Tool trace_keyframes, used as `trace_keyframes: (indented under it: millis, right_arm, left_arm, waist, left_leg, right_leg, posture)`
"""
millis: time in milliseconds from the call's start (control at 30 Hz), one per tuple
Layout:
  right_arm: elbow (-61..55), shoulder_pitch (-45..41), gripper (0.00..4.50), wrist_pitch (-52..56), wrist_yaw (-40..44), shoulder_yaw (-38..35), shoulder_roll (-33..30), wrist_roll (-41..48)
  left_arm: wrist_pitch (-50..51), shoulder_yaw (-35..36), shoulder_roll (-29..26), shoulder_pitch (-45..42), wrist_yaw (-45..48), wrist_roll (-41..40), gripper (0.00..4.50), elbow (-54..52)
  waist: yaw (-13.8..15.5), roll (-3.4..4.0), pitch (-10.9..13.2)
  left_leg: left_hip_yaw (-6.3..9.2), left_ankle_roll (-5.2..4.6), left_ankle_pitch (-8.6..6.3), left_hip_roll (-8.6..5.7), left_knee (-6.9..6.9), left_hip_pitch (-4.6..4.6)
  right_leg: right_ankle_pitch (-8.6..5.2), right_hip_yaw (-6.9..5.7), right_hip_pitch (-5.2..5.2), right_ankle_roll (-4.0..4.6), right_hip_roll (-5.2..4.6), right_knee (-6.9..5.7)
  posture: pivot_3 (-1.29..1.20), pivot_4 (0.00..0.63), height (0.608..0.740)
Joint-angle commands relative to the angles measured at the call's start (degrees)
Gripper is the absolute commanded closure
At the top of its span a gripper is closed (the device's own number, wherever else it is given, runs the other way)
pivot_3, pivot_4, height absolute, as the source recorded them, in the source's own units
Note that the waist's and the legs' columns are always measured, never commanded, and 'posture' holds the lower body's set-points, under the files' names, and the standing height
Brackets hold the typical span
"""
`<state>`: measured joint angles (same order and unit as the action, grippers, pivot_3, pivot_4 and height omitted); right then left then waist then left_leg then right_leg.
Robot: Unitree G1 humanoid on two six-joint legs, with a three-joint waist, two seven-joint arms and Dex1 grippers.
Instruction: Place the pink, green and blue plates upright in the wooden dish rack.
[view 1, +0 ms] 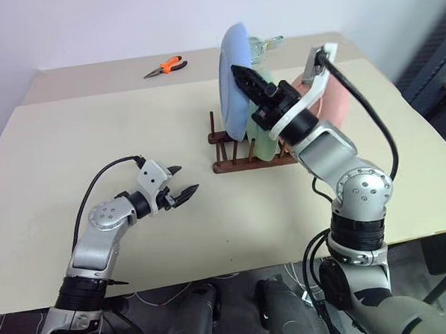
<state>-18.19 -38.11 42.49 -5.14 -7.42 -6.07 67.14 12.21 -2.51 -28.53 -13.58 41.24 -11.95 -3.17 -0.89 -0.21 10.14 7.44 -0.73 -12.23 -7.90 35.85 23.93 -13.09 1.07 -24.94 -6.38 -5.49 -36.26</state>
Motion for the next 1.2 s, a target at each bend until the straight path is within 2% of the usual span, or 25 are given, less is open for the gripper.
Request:
trace_keyframes:
  millis: [33, 333, 733, 867, 1067, 1200]
  right_arm:
    - [-2.11, -1.17, 4.46, -0.60, 1.07, 0.48, 0.17, -0.26]
    - [-3.85, -2.92, 4.46, -1.15, 1.99, 0.21, 0.56, 0.75]
    - [2.53, 0.15, 4.46, 0.89, 1.44, 0.62, 2.68, -0.22]
    - [3.87, -0.28, 3.15, 1.01, 2.19, 0.71, 2.78, -1.04]
    - [3.19, -2.17, 0.10, -0.13, 5.48, 3.77, -0.87, -9.38]
    - [-0.11, -3.90, 0.03, -0.66, 10.87, 7.29, -5.26, -15.18]
  left_arm:
    - [-0.21, 0.50, 0.17, -0.17, 0.03, -0.46, 1.01, -1.75]
    - [-0.08, 0.02, 0.70, -0.38, 0.15, -0.36, 1.01, -1.80]
    - [0.30, 0.20, 0.60, 0.29, -0.05, -0.42, 1.01, -2.63]
    - [0.51, 0.29, 0.62, 0.57, -0.12, -0.54, 1.01, -3.07]
    - [0.95, 0.57, 0.74, 0.97, -0.21, -0.86, 1.01, -3.77]
    - [1.07, 0.60, 0.81, 1.16, -0.27, -0.93, 1.01, -3.98]
  waist:
    - [0.04, 0.00, 0.00]
    - [0.08, 0.00, 0.00]
    - [0.09, 0.01, 0.00]
    - [0.06, 0.01, 0.00]
    - [0.09, 0.01, 0.01]
    - [0.09, 0.01, 0.01]
  left_leg:
    - [0.00, 0.00, 0.00, 0.00, 0.00, 0.00]
    - [0.00, 0.00, 0.00, 0.00, 0.00, 0.00]
    - [0.00, 0.00, 0.00, -0.01, 0.00, 0.00]
    - [0.00, 0.00, 0.00, 0.00, 0.00, 0.00]
    - [-0.01, 0.00, 0.00, -0.01, 0.01, 0.00]
    - [-0.01, 0.00, 0.00, -0.01, 0.00, 0.01]
  right_leg:
    - [0.00, 0.00, 0.00, 0.00, 0.00, 0.00]
    - [0.00, 0.00, -0.01, 0.00, 0.00, 0.00]
    - [0.00, 0.01, 0.00, 0.00, -0.01, 0.00]
    - [0.00, 0.00, -0.01, 0.00, 0.00, 0.00]
    - [0.00, -0.03, -0.01, 0.00, 0.00, 0.00]
    - [0.00, -0.05, -0.02, 0.00, 0.00, 0.01]
  posture:
    - [0.00, 0.150, 0.719]
    - [0.00, 0.150, 0.719]
    - [0.00, 0.150, 0.719]
    - [0.00, 0.150, 0.719]
    - [0.00, 0.150, 0.719]
    - [0.00, 0.150, 0.719]
